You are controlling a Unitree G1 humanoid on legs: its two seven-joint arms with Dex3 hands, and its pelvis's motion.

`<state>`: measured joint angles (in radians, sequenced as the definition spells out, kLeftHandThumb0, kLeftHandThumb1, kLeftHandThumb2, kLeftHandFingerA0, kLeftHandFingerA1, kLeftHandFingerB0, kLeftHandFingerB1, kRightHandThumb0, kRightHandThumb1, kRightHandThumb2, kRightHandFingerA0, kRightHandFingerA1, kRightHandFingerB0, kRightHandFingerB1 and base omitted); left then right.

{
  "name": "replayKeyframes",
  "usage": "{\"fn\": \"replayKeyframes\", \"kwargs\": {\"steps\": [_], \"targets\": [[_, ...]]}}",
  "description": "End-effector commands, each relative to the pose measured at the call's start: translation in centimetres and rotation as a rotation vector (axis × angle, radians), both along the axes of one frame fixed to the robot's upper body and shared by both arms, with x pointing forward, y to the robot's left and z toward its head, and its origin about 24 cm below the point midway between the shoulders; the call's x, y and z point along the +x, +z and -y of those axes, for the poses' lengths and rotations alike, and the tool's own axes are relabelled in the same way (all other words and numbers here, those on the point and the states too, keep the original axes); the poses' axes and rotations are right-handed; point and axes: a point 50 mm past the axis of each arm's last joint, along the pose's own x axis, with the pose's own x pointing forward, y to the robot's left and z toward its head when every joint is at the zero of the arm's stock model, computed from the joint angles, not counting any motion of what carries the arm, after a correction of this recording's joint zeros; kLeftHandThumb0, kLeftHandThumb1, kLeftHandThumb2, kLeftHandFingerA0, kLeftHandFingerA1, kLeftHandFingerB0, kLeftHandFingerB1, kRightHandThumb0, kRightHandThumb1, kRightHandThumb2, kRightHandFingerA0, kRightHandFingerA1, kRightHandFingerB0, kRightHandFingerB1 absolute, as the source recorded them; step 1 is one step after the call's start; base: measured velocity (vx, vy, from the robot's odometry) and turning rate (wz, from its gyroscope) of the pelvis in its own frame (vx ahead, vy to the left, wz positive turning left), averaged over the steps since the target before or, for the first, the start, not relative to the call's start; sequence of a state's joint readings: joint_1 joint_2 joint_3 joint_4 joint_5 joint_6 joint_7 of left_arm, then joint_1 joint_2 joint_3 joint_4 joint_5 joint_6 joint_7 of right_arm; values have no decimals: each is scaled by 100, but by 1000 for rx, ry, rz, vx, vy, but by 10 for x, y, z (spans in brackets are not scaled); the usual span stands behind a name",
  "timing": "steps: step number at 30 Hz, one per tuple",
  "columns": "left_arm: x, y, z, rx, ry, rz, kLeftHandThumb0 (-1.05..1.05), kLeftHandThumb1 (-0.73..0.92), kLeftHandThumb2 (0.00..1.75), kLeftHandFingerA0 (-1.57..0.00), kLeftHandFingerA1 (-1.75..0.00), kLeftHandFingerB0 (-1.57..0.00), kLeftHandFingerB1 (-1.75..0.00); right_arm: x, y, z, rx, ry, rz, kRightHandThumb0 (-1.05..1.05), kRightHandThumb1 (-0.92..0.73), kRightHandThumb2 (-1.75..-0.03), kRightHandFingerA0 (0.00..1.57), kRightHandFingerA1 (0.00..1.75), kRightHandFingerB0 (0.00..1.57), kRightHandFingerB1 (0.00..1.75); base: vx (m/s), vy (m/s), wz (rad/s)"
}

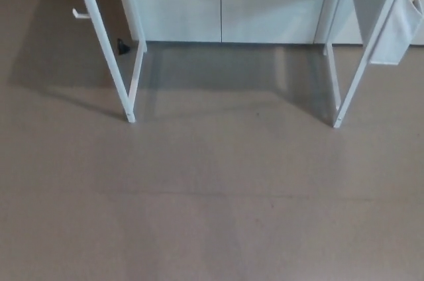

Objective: The robot walks towards a desk on which an eraser is kept on the left hand side and a container is kept on the right hand side. The robot picks up the eraser using its left hand and places it in the container.

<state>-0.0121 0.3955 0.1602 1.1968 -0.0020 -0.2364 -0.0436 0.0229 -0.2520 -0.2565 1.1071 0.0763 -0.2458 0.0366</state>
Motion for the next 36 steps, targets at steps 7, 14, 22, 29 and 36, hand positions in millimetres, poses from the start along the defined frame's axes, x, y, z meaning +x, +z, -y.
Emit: {"fn": "replayKeyframes", "kwargs": {"steps": [7, 14, 22, 29, 36], "targets": [[-2, 5, -6, 13, -22, 16, -15, 52, 58, -49, -45, -39, -39, -4, 0, 0, -20, 13, 4, -11, -48, -53, 64, 48, 50, 45, 323, 50, -3], [-3, 5, -6, 26, -41, 0, -18, 52, 59, -49, -45, -39, -39, -6, -2, 0, -37, 20, -15, -12, -48, -53, 65, 47, 51, 44, 367, 78, -8], [-4, 5, -6, 17, -32, 3, -17, 52, 58, -50, -45, -40, -39, -8, -2, -1, -38, 30, -10, -17, -47, -54, 68, 50, 53, 47, 357, -179, 29], [-5, 4, -6, 12, -38, -2, -16, 52, 58, -50, -45, -40, -39, -8, -3, -2, -43, 26, -14, -14, -45, -53, 70, 51, 55, 47, 349, -241, 14], [-7, 5, -6, 22, -57, -5, -17, 52, 58, -51, -46, -41, -40, -11, -4, -2, -48, 32, -21, -23, -39, -59, 66, 55, 53, 52, 201, 57, -11]]}}
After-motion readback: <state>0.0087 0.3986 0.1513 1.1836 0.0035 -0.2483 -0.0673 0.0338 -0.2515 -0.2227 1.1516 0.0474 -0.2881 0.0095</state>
